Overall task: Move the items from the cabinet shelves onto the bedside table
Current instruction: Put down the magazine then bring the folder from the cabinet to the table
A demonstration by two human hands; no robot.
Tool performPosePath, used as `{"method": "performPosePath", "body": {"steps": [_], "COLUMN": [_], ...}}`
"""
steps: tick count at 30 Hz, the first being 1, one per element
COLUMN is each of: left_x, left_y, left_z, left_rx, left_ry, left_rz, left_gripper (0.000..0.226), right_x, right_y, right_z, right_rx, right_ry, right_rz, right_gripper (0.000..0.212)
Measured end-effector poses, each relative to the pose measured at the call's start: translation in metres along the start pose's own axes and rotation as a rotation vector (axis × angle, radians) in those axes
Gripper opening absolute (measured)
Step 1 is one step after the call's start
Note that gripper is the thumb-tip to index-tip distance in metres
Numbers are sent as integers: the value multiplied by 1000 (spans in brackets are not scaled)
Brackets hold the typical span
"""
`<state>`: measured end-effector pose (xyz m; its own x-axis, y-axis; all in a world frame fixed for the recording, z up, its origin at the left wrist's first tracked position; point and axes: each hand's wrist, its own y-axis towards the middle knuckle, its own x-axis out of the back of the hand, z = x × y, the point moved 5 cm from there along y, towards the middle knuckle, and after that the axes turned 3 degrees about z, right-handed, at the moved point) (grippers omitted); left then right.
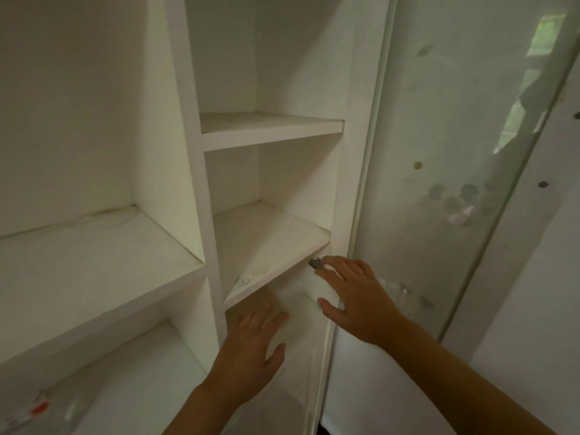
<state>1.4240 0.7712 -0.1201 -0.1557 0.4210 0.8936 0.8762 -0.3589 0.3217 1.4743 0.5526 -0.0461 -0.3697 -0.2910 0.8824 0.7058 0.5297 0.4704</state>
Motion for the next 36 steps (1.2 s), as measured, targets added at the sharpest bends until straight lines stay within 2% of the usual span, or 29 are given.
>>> {"method": "performPosePath", "body": {"steps": [5, 15, 24, 30, 36], "left_x": [-37, -113, -173, -198, -216], "left_y": [4, 33, 38, 35, 26], "left_z": [16, 70, 125, 141, 147], "left_rx": [89, 493, 777, 844, 852], "left_ry": [32, 107, 80, 99, 83], "left_rz": [20, 133, 277, 312, 227], "left_gripper": [56, 66, 70, 66, 65], "right_x": [-50, -175, -277, -327, -348], "right_y": [13, 41, 58, 68, 67], "right_z": [-10, -66, -83, -78, -70], "right_rx": [35, 97, 113, 156, 147], "right_ry": [71, 190, 300, 330, 419], "right_rz": [88, 341, 559, 641, 643], "right_gripper": [52, 58, 56, 61, 64]}}
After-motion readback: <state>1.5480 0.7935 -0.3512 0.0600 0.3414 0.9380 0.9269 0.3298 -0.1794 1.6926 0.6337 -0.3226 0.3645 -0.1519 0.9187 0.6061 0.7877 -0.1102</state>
